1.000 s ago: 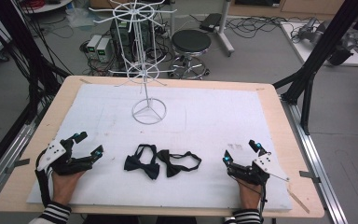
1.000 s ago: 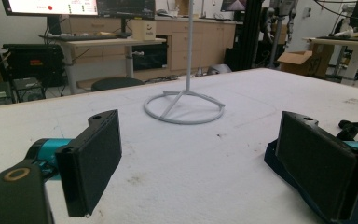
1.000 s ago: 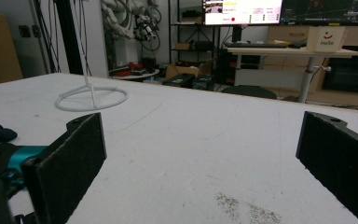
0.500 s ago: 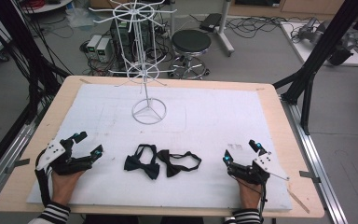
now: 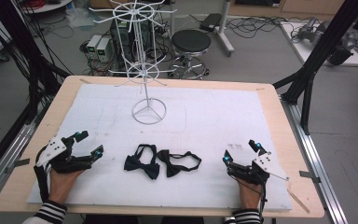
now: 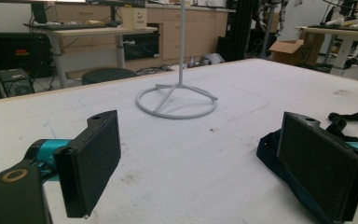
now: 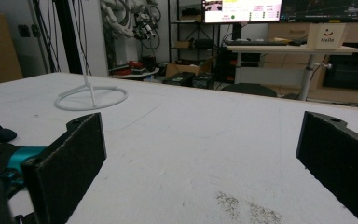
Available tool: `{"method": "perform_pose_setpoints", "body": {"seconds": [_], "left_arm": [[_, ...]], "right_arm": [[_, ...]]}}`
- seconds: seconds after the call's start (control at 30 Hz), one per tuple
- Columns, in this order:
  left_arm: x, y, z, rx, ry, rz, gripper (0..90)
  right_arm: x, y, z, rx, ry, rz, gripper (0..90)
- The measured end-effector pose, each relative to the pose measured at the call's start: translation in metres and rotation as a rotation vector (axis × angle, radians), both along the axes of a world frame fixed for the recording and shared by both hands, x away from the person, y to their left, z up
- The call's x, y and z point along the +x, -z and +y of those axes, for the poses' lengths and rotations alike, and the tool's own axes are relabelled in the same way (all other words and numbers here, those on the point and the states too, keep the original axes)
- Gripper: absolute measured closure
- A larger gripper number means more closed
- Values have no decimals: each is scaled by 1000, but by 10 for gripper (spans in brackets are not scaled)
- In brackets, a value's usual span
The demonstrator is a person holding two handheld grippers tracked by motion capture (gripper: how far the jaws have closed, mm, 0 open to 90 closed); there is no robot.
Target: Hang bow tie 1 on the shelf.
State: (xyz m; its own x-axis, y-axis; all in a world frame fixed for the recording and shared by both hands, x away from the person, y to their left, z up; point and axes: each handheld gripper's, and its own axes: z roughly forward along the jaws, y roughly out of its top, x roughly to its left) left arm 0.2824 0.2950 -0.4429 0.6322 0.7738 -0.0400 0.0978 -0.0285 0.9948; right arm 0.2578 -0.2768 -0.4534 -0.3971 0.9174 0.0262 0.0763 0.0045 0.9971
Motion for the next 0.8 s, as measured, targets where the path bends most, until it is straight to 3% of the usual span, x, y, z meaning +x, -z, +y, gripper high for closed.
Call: {"method": "perform_pose_setpoints", "body": {"seconds": [0.17,0.27,0.37,0.8], "left_arm": [[3,-12,-2,21,39,18,138],[5,-22,-3,54,71,27,138],[10,-28,-5,67,122,47,138],[24,-62,-34,214,300,78,138]], "right_arm": [[0,0,0,2,-2,2,7],[0,0,0,4,-2,2,7],[1,0,-1,3,-3,-1,7],[1,0,-2,9,-4,-2,7]]}}
